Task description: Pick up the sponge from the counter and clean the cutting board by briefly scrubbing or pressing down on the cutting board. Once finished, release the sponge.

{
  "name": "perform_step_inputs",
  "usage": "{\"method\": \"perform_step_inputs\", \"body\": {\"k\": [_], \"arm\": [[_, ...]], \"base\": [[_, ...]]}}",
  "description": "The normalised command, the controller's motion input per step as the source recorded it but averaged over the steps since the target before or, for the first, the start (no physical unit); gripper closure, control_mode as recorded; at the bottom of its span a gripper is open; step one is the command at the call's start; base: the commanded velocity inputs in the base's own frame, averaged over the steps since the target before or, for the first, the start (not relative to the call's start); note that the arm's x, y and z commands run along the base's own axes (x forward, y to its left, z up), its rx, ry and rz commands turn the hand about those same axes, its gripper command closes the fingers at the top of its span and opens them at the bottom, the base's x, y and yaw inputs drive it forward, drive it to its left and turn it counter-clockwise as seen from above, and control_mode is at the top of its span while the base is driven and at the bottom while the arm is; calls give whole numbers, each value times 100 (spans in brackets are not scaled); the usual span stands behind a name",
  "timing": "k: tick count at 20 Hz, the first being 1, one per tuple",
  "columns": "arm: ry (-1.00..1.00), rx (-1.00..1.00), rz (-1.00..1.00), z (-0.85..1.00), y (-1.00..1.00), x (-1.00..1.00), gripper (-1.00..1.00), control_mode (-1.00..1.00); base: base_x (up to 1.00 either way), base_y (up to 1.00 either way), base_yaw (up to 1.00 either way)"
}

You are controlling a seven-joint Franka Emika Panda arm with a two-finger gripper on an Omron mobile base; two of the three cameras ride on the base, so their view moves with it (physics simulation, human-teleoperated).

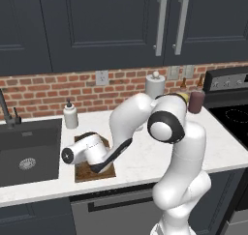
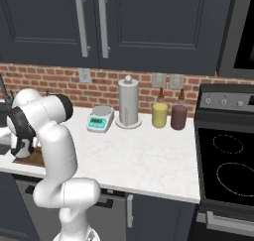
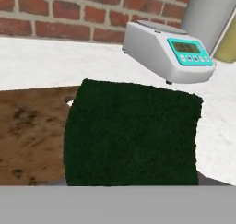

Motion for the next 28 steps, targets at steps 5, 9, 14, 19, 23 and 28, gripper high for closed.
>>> {"method": "perform_step_inputs", "body": {"k": [5,9,14,19,23,28], "arm": [[-11,1,-4,-27,-28,47,100,-100],[-1,23,-16,71,0,-27,100,-100],[1,40,-24,94,-2,-40,100,-100],[12,42,-22,45,-9,-25,100,-100],[28,37,-15,1,0,-16,100,-100],[27,37,-9,8,-6,-11,100,-100]], "base": [[0,0,0],[0,0,0],[0,0,0],[0,0,0],[0,0,0],[0,0,0]]}}
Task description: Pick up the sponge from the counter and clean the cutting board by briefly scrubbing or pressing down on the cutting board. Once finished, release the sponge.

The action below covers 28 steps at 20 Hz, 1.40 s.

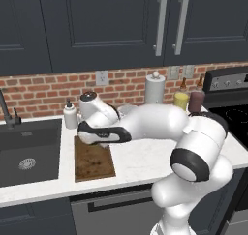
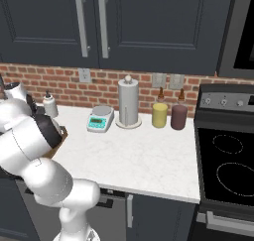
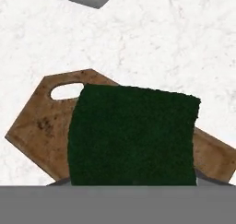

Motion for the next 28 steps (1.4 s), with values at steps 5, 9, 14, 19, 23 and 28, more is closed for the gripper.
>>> {"method": "perform_step_inputs", "body": {"k": [5,9,14,19,23,28], "arm": [[25,31,-17,-8,-1,-42,100,-100],[1,23,-15,-25,-3,-79,100,-100],[-1,24,-8,-3,-4,-27,100,-100],[20,5,0,0,0,1,100,-100],[33,0,0,0,-2,6,100,-100],[11,0,0,-5,0,9,100,-100]], "base": [[0,0,0],[0,0,0],[0,0,0],[0,0,0],[0,0,0],[0,0,0]]}}
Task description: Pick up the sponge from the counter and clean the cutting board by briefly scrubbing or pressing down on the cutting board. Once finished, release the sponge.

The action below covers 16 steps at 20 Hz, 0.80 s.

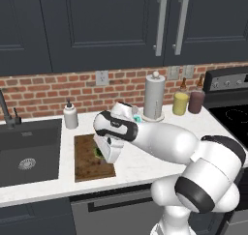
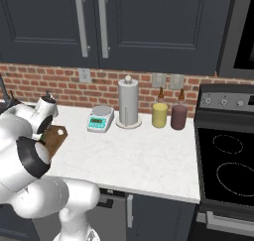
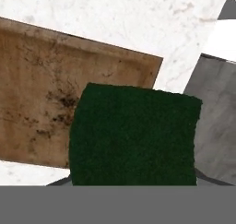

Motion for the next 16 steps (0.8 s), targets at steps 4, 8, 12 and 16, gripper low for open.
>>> {"method": "perform_step_inputs", "body": {"k": [4,8,12,16], "arm": [[-19,13,0,-47,-4,0,100,-100],[-6,19,0,-52,-6,6,100,-100],[2,18,0,-53,-7,24,100,-100],[12,11,0,-47,1,27,100,-100]], "base": [[0,0,0],[0,0,0],[0,0,0],[0,0,0]]}}
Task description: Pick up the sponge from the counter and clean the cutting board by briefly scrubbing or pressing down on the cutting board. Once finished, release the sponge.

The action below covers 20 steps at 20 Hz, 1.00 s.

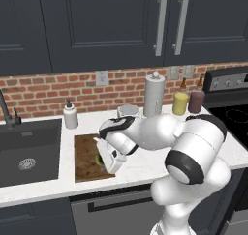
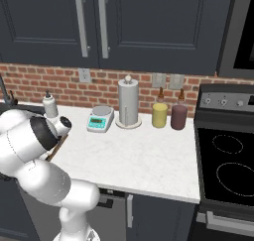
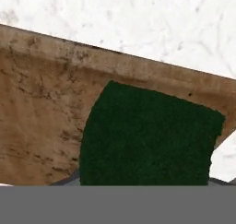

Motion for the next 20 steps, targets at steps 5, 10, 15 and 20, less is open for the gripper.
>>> {"method": "perform_step_inputs", "body": {"k": [5,10,15,20], "arm": [[3,10,0,-52,14,13,100,-100],[1,11,0,-60,37,2,100,-100],[-2,9,0,-61,55,0,100,-100],[-6,4,0,-52,55,0,100,-100]], "base": [[0,0,0],[0,0,0],[0,0,0],[0,0,0]]}}
